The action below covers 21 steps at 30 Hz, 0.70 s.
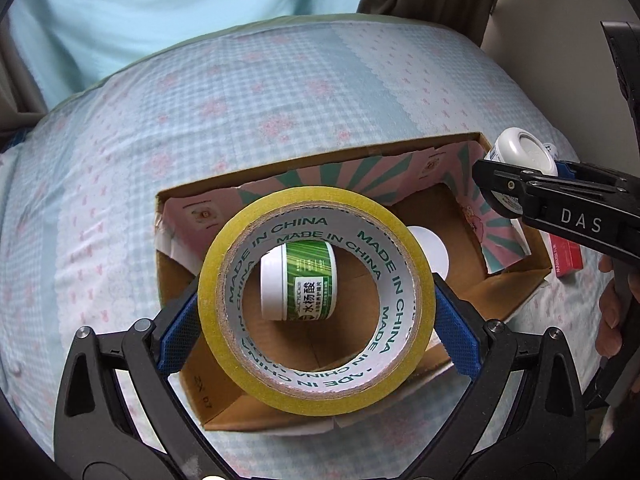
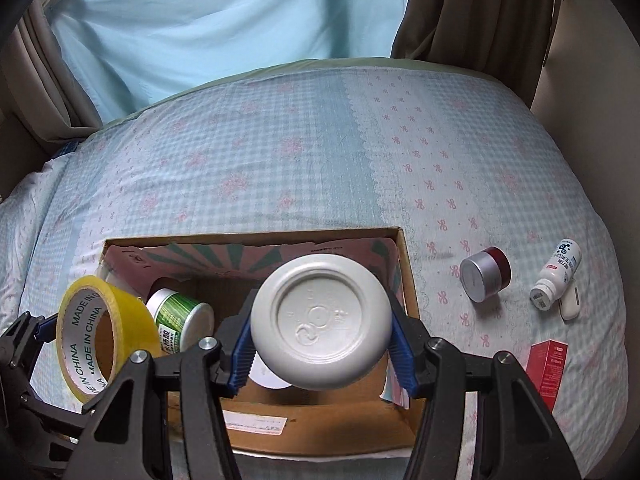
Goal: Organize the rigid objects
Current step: 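Carry the tape and jar over the box and release both inside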
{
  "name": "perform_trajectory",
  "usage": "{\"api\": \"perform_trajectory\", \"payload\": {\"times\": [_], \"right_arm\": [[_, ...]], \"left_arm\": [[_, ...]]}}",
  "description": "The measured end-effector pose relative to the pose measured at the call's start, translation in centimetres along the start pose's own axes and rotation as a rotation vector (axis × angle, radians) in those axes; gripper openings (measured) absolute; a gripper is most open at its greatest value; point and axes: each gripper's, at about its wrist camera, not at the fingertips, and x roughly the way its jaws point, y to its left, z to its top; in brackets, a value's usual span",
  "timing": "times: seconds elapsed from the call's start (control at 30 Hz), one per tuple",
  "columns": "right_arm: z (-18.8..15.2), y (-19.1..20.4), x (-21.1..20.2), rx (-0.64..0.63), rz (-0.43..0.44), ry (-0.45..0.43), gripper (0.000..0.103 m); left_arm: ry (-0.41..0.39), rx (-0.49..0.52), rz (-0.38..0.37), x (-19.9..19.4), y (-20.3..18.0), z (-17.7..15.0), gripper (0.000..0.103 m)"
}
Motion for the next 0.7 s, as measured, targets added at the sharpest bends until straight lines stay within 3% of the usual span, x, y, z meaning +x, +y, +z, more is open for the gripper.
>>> {"api": "perform_trajectory", "payload": {"times": [0.23,0.47,0.53,0.57,0.7], "right_arm": [[-0.1,-0.7,3.3,-0.020,0.032,0.023,0.053],[0.0,-0.2,5.0,-0.004,0.067,0.047,0.054],[0.2,-0.1,5.1,0.000,0.070,0.039,0.082],[0.3,-0.2,4.8,0.007,0.069,0.013,0.103],[0.5,-0.5,3.8,0.023,0.082,-0.017,0.103]], "left_arm": [[0.047,0.019,0.082,3.7,0.7,0.3,0.099],[0.065,0.009,0.068,3.5,1.4,-0.1,0.102],[0.037,0.023,0.080,2.7,1.3,-0.2,0.103],[0.028,0.030,0.079,2.3,1.3,-0.1,0.103],[0.040,0.025,0.077,1.4,1.7,-0.4,0.103]]}}
